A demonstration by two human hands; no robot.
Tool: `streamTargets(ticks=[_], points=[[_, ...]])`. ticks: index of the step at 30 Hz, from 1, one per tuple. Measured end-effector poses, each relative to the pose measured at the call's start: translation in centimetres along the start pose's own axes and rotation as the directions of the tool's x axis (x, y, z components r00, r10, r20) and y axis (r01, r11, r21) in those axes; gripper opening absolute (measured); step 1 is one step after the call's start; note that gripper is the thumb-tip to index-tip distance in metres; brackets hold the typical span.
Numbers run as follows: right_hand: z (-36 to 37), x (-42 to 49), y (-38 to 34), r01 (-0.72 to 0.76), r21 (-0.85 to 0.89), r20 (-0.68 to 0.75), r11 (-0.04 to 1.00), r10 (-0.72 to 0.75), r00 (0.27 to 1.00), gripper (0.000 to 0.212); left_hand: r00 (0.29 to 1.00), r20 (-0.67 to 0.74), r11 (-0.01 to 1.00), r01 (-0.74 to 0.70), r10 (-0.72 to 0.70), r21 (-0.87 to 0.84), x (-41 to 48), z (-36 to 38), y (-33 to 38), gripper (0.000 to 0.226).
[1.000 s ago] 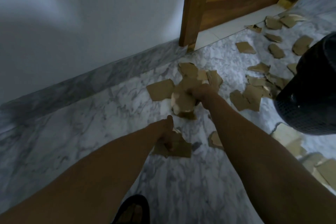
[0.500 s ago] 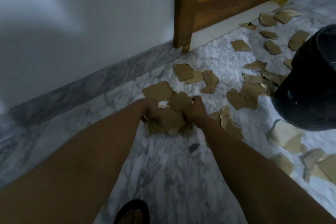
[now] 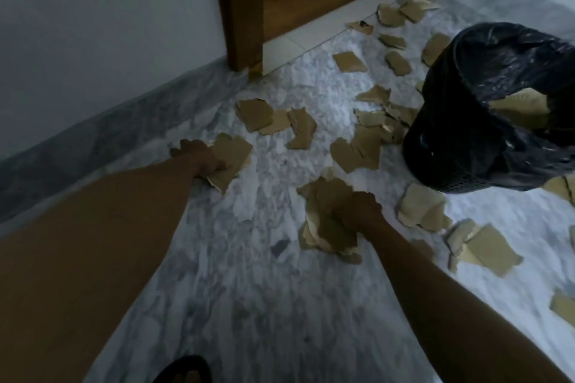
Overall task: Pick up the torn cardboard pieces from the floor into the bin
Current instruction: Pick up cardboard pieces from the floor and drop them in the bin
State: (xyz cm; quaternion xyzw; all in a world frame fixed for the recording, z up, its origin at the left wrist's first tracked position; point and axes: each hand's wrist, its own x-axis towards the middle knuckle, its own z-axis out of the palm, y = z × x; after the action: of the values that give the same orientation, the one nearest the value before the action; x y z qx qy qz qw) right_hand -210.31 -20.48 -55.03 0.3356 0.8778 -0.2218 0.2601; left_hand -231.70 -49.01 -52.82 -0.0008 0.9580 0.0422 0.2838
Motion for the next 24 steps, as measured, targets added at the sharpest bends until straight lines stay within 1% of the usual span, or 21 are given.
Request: streamTargets(ticks=[1,2,4,6,7,8,9,10,11,12,13,15,16,17,19,20,21,22,23,24], points=[[0.6,-0.6,0.2,0.07,-0.144,-0.043,0.987,-0.077,0.996,0.043,1.0,-0.022,1.0,-0.007,0.007,-0.013,0.0,0.1,0.3,0.106],[0.9,-0.9,0.4,0.139,-0.286,-0.072,0.948,-0.166,0.983,0.038,0.999,-0.037,0.999,-0.013,0.011,-0.04,0.0,0.4,0.6,0.103],[0.7,-2.6,0.0,0.209,-0.401,-0.123,0.892,-0.279,0.952,0.037,0.998,-0.069,0.995,0.002,-0.009,-0.1,-0.6,1.2,1.1,0.099],[0.3,-3.4,-0.2,0.218,-0.422,-0.187,0.88,-0.319,0.929,0.035,0.995,-0.101,0.98,-0.018,-0.003,-0.198,-1.4,2.0,1.5,0.099],[-0.2,-3.4,-0.2,0.212,-0.353,-0.193,0.911,-0.293,0.936,0.032,0.996,-0.089,0.969,-0.046,0.025,-0.244,-1.9,2.3,1.9,0.1],[-1.0,-3.6,-0.3,0.24,-0.241,-0.233,0.941,-0.296,0.926,0.031,0.993,-0.099,0.95,-0.094,0.067,-0.297,-2.4,2.6,2.4,0.099],[-1.7,-3.7,-0.2,0.25,-0.015,-0.253,0.968,-0.245,0.936,0.034,0.988,-0.119,0.929,-0.131,0.095,-0.346,-3.1,2.7,3.0,0.096],[-2.6,-3.7,0.1,0.253,0.231,-0.258,0.94,-0.191,0.947,0.043,0.985,-0.134,0.901,-0.153,0.107,-0.405,-3.9,2.7,3.7,0.093],[-3.6,-3.9,0.4,0.241,0.452,-0.262,0.859,-0.13,0.956,0.054,0.984,-0.14,0.866,-0.164,0.11,-0.472,-4.6,2.7,4.5,0.093],[-4.7,-3.8,0.8,0.224,0.589,-0.252,0.777,-0.087,0.964,0.065,0.983,-0.144,0.83,-0.175,0.116,-0.529,-5.3,2.8,5.3,0.095],[-5.7,-4.0,1.2,0.206,0.666,-0.238,0.717,-0.058,0.97,0.073,0.983,-0.137,0.796,-0.182,0.126,-0.577,-5.9,2.9,6.2,0.098],[-7.1,-4.6,2.5,0.161,0.734,-0.144,0.66,-0.081,0.986,0.083,0.976,-0.133,0.733,-0.219,0.175,-0.644,-7.3,3.2,8.2,0.097],[-7.4,-4.5,3.3,0.138,0.709,-0.09,0.691,-0.105,0.99,0.085,0.972,-0.131,0.708,-0.232,0.196,-0.667,-8.0,3.4,9.3,0.098],[-7.5,-5.2,3.6,0.127,0.65,-0.036,0.749,-0.136,0.99,0.078,0.968,-0.124,0.694,-0.242,0.216,-0.678,-8.6,3.8,10.4,0.103],[-6.7,-6.4,4.1,0.155,0.452,0.048,0.878,-0.198,0.979,0.055,0.954,-0.106,0.701,-0.278,0.279,-0.657,-9.8,4.4,12.9,0.113],[-5.7,-6.9,4.2,0.176,0.357,0.073,0.917,-0.215,0.974,0.05,0.944,-0.105,0.713,-0.306,0.312,-0.63,-9.5,5.2,14.2,0.114],[-4.4,-7.7,4.1,0.169,0.277,0.085,0.946,-0.2,0.976,0.049,0.934,-0.096,0.731,-0.331,0.344,-0.597,-9.1,6.1,15.6,0.113],[-2.8,-8.0,3.8,0.16,0.207,0.06,0.965,-0.176,0.983,0.048,0.93,-0.081,0.762,-0.342,0.359,-0.549,-9.6,6.4,16.7,0.111],[-1.4,-8.6,3.8,0.138,0.137,0.023,0.981,-0.142,0.99,0.048,0.928,-0.056,0.811,-0.351,0.369,-0.469,-10.9,6.5,17.9,0.108],[0.2,-8.8,4.0,0.14,0.042,-0.016,0.989,-0.139,0.99,0.049,0.928,-0.03,0.862,-0.357,0.372,-0.36,-11.8,6.8,18.8,0.103]])
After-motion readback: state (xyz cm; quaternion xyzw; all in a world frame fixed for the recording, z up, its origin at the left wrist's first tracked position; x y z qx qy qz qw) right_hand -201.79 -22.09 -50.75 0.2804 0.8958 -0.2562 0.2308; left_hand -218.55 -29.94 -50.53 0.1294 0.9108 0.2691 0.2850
